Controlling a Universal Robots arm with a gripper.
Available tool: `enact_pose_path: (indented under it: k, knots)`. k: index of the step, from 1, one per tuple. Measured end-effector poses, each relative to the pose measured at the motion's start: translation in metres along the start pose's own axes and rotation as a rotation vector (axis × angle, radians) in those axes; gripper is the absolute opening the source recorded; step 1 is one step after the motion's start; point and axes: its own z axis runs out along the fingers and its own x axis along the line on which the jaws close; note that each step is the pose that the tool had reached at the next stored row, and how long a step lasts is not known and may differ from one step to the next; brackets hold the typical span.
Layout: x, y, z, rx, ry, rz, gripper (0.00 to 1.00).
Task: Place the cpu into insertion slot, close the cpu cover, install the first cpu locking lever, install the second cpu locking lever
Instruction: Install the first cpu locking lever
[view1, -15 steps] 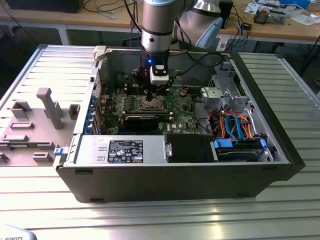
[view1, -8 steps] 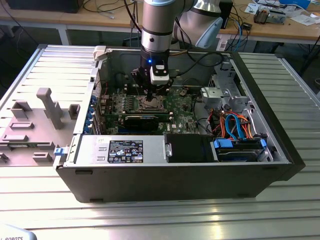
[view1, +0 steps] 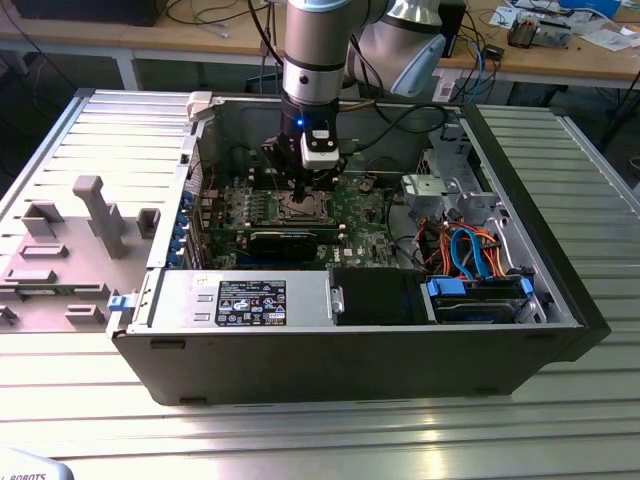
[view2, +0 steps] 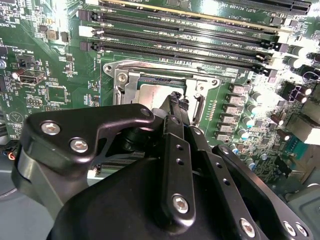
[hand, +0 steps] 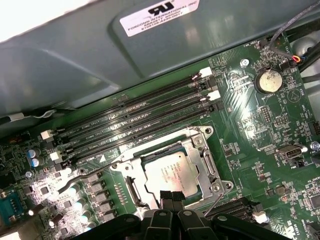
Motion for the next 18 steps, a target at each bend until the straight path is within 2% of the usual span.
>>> enact_pose_path:
  k: [18]
  knots:
    - [0.0, 0.0, 0.0, 0.0004, -0.001, -0.015, 0.11]
